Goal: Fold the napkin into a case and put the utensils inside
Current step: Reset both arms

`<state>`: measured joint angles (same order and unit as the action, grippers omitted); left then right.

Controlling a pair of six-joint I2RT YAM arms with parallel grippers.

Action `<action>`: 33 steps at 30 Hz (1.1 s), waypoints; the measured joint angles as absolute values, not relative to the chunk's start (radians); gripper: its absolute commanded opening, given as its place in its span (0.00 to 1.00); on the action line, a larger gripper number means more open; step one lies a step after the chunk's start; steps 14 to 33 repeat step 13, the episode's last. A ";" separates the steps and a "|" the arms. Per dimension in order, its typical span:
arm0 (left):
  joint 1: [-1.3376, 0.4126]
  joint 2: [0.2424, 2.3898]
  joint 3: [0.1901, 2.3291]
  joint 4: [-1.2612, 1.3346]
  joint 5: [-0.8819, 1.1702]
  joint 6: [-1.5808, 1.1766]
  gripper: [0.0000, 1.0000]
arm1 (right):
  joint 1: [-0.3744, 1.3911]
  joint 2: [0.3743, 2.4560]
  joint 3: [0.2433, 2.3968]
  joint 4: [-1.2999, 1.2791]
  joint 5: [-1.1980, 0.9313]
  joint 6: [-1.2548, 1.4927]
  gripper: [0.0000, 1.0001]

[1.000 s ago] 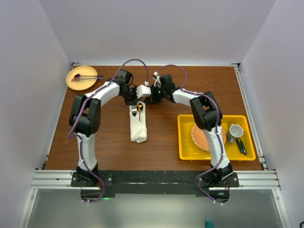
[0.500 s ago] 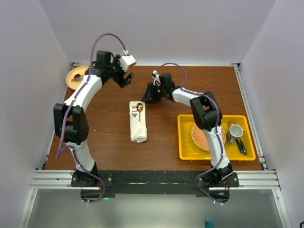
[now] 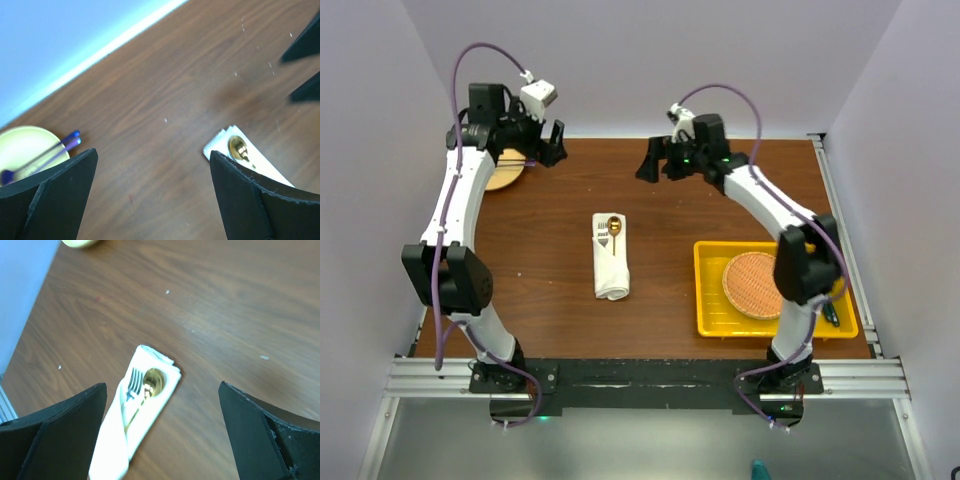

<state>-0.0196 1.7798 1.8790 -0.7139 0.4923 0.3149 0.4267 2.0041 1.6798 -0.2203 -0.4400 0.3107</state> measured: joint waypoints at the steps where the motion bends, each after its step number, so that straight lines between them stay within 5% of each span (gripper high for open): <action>1: -0.019 1.765 1.856 -0.730 0.491 0.317 1.00 | 0.417 1.942 1.652 -0.231 -0.435 0.290 0.98; 13: -0.019 1.498 1.195 -0.714 0.344 0.262 1.00 | 0.407 1.315 1.042 -0.349 -0.363 0.194 0.98; 33: -0.019 1.498 1.195 -0.714 0.344 0.262 1.00 | 0.407 1.315 1.042 -0.349 -0.363 0.194 0.98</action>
